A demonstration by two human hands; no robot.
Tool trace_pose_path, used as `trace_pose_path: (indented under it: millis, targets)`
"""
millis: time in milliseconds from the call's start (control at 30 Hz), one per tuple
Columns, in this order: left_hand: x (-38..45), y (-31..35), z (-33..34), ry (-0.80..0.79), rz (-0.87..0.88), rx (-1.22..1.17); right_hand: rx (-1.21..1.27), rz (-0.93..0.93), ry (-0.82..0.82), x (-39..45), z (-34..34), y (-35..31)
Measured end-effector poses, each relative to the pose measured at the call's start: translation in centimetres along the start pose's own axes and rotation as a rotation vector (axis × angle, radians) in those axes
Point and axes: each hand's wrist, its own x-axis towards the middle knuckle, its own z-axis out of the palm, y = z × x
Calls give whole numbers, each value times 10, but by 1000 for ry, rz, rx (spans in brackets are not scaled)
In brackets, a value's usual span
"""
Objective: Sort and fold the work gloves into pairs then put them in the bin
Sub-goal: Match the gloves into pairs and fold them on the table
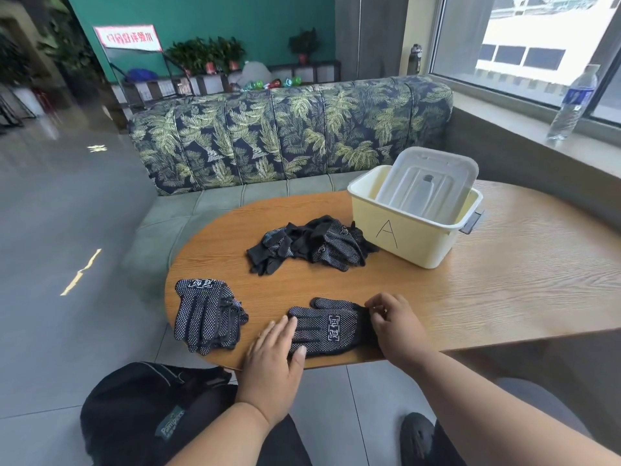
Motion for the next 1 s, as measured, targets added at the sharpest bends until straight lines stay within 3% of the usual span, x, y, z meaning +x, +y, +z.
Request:
trace_pose_path:
  millis: [233,433,567,867,1000]
  targets:
    - [-3,-1,-6,151,-138,-92,-280,-92,84,-2,9,18]
    - [-4,6,0,-7,5,64,-362,-119,117,-1,10,30]
    - [-3,8,4,-74,-8,243,-410,-136,120,-1,11,33]
    - [-6,7,-2,-17,-42,99,-433,-137,135,-2,11,31]
    - [-5,10,-4,-22,-76,146,-433,-128,127,-3,11,30]
